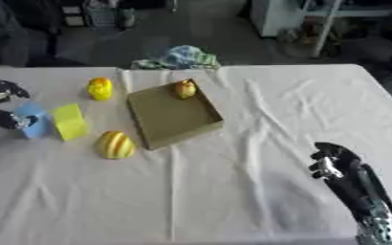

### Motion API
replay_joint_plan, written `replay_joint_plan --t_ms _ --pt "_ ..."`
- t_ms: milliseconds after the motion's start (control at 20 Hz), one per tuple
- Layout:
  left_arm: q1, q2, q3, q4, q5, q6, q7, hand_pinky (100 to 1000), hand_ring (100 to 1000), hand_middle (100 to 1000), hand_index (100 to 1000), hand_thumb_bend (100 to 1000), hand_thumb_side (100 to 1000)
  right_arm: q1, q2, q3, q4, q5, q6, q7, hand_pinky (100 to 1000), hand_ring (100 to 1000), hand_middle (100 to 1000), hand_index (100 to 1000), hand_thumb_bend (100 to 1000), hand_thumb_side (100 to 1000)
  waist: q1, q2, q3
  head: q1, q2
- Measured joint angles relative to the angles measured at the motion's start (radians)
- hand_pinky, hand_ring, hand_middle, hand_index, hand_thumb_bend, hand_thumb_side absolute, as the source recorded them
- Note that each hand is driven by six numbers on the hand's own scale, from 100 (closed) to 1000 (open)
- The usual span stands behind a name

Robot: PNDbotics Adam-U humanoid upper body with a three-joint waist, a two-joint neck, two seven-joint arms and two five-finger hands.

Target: Pick up objects on the table and place them in the box.

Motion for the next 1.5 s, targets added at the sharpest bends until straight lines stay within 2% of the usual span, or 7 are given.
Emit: replay_joint_plan --t_ms 200,700,900,950,1050,1250,1500 --pt "0.002 0.0 0.006 0.011 -0.023 0.031 0.019 764 756 809 905 337 628 0.001 0.0 0.0 0.0 0.0 0.0 0.0 512 557 585 761 100 530 0.0 0.0 0.0 0.0 0.0" --pt "0.011 -0.017 0.014 0.042 -0.046 0.057 0.016 739 734 780 897 347 710 0.002 0.001 0.0 0.005 -0.002 0.0 0.001 512 557 584 760 100 531 0.0 0.0 0.0 0.0 0.0" --pt "0.012 -0.018 0.015 0.043 -0.047 0.057 0.01 681 652 695 845 309 606 0.002 0.001 0.0 0.005 -0.002 0.0 0.001 512 557 584 760 100 533 0.0 0.0 -0.001 -0.002 0.0" --pt "0.013 -0.018 0.015 0.042 -0.047 0.057 0.011 648 605 627 803 271 483 0.002 0.001 0.0 0.006 -0.002 0.0 0.001 512 557 584 760 100 533 0.0 0.0 -0.002 -0.002 0.0" --pt "0.017 -0.018 0.016 0.032 -0.041 0.054 0.019 612 548 559 756 222 348 0.002 0.001 0.0 0.006 -0.002 0.0 0.001 512 557 584 760 100 532 0.0 0.0 -0.003 -0.003 0.0" --pt "0.031 -0.016 0.02 -0.018 0.021 0.044 0.04 587 512 518 728 122 288 0.001 0.001 0.0 0.006 -0.002 0.0 0.001 512 557 584 760 100 533 0.0 0.001 -0.004 -0.005 0.0" --pt "0.018 0.019 0.019 -0.176 0.172 0.025 0.033 578 488 491 718 100 241 -0.003 0.001 0.0 0.006 -0.002 0.001 0.001 513 557 584 760 100 533 0.0 0.001 -0.005 -0.008 0.0"
